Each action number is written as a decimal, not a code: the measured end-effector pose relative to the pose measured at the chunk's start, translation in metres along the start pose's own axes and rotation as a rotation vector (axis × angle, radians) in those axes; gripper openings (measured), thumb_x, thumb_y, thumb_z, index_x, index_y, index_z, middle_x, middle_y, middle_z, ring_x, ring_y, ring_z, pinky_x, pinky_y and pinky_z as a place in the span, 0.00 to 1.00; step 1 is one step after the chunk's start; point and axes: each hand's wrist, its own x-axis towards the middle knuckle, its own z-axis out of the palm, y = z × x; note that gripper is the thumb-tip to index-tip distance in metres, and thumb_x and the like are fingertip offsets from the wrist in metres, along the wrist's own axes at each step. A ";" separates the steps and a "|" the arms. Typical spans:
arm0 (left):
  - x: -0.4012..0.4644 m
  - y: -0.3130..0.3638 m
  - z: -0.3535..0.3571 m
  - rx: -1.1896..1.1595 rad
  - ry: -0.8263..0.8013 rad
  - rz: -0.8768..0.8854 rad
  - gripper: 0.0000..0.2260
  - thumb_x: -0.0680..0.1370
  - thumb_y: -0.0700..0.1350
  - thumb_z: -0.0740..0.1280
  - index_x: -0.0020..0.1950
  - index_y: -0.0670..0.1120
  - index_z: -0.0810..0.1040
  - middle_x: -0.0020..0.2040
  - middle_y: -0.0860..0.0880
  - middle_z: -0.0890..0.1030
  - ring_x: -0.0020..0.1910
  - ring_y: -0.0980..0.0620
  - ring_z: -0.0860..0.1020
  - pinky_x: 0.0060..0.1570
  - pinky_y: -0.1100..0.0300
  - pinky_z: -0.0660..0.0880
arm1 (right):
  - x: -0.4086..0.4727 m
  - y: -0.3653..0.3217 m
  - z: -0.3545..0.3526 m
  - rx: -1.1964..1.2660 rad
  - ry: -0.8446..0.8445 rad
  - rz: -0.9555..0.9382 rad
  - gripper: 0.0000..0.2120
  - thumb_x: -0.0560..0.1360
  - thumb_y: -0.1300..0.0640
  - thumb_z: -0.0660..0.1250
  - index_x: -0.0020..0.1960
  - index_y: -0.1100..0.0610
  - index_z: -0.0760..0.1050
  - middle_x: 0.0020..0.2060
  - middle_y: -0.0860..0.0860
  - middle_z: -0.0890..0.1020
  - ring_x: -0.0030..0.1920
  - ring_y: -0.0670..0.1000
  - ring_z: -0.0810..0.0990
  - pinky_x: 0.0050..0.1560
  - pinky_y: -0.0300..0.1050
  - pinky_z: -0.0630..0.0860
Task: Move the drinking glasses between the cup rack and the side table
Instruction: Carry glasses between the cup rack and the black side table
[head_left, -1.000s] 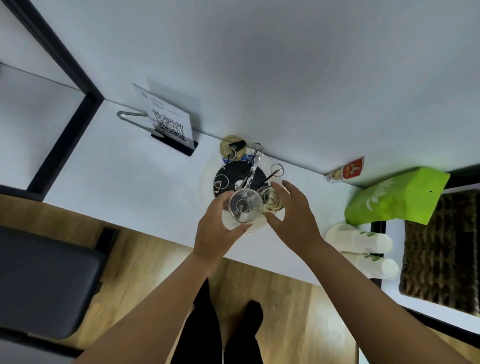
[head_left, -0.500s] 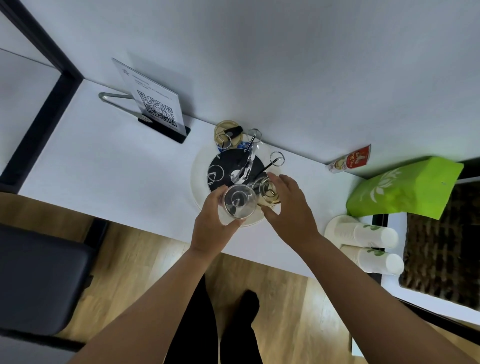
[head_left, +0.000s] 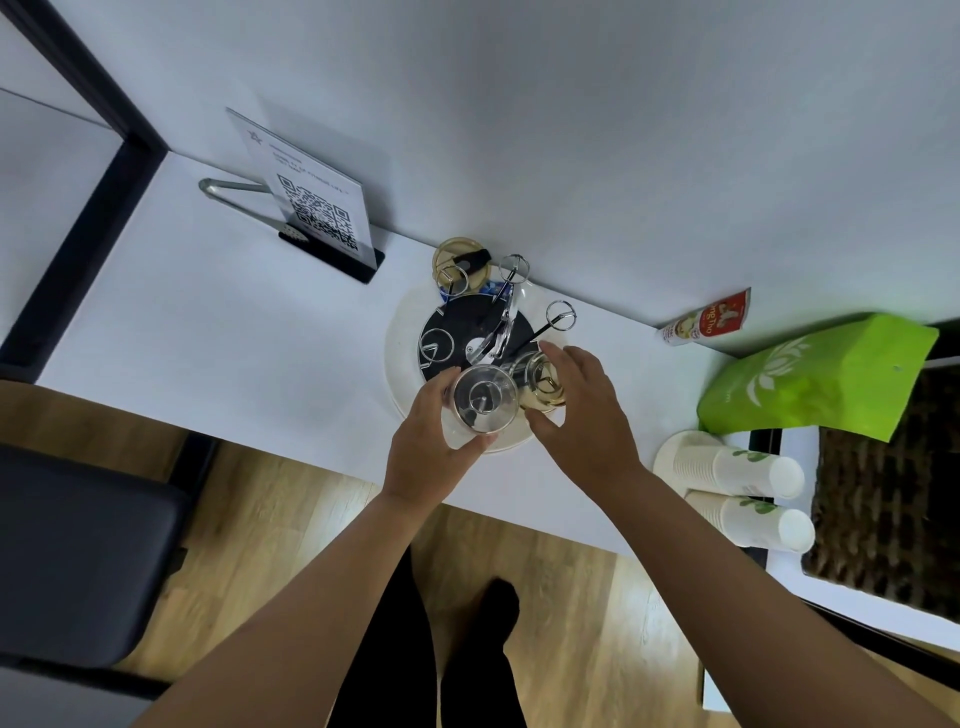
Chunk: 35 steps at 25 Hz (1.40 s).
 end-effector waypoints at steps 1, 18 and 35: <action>-0.001 0.000 0.000 -0.002 -0.003 -0.001 0.38 0.71 0.56 0.80 0.76 0.55 0.66 0.70 0.57 0.76 0.65 0.58 0.76 0.61 0.53 0.81 | -0.001 0.000 0.000 0.002 -0.001 0.004 0.36 0.76 0.55 0.74 0.80 0.47 0.64 0.76 0.52 0.68 0.73 0.56 0.70 0.65 0.54 0.76; -0.019 -0.006 -0.032 0.168 -0.172 -0.103 0.50 0.67 0.63 0.80 0.82 0.61 0.55 0.79 0.58 0.69 0.75 0.51 0.71 0.68 0.48 0.74 | -0.017 -0.018 -0.016 0.018 0.022 -0.003 0.43 0.74 0.55 0.76 0.83 0.44 0.57 0.85 0.50 0.54 0.85 0.53 0.47 0.76 0.58 0.66; -0.013 0.018 -0.023 0.115 -0.098 0.002 0.40 0.72 0.60 0.78 0.80 0.59 0.64 0.75 0.59 0.73 0.73 0.55 0.73 0.67 0.59 0.70 | -0.025 -0.007 -0.016 -0.025 -0.081 0.104 0.40 0.77 0.52 0.74 0.83 0.43 0.56 0.85 0.50 0.53 0.84 0.54 0.51 0.78 0.57 0.63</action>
